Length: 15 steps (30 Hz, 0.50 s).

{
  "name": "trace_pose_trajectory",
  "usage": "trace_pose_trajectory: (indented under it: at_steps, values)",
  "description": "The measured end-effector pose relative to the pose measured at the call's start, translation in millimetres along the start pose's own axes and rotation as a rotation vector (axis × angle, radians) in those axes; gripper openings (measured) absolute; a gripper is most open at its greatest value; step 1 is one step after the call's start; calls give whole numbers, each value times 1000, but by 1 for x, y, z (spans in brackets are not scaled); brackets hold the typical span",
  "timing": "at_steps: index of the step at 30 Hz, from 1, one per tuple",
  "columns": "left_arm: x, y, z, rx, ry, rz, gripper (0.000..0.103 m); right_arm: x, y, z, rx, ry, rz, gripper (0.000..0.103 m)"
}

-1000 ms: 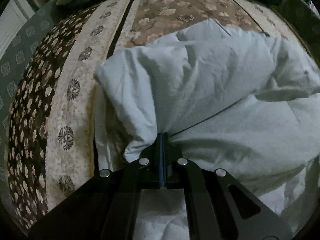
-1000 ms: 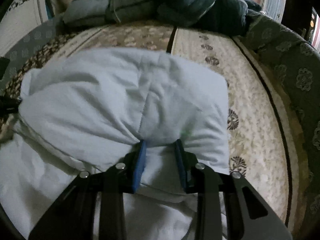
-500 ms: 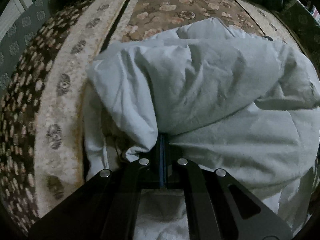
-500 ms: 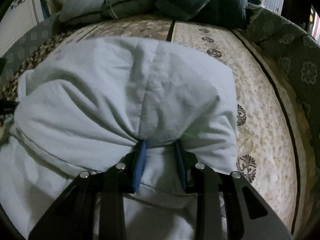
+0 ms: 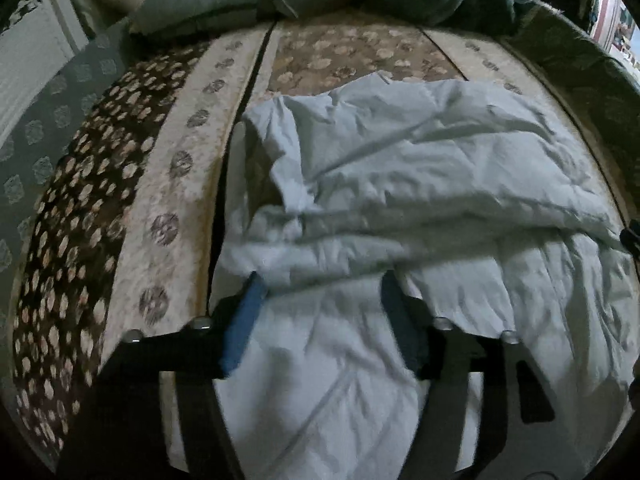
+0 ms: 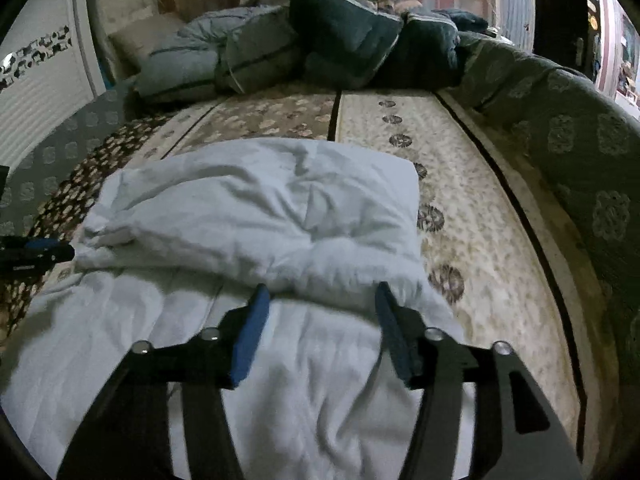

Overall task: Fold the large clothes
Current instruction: 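Open both tools and lift them off the folded jacket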

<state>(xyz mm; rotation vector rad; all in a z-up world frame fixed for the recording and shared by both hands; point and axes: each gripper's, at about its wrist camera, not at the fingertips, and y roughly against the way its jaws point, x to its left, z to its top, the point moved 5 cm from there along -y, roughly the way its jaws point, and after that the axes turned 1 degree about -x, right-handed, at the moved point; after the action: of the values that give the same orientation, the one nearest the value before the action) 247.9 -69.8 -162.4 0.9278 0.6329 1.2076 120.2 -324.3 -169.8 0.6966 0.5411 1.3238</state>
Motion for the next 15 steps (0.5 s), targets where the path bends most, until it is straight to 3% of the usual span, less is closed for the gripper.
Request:
trace_pose_trajectory:
  at_steps: [2, 7, 10, 15]
  values:
    - [1, 15, -14, -17, 5, 1, 74, 0, 11, -12, -5, -18, 3, 65]
    - [10, 43, -57, -26, 39, 10, 97, 6, 36, -41, -6, -23, 35, 78]
    - [19, 51, -79, 0, 43, 25, 97, 10, 48, -51, -22, 87, -19, 83]
    - [23, 65, -105, -7, 51, 33, 100, 0, 77, -63, -35, 56, -10, 89]
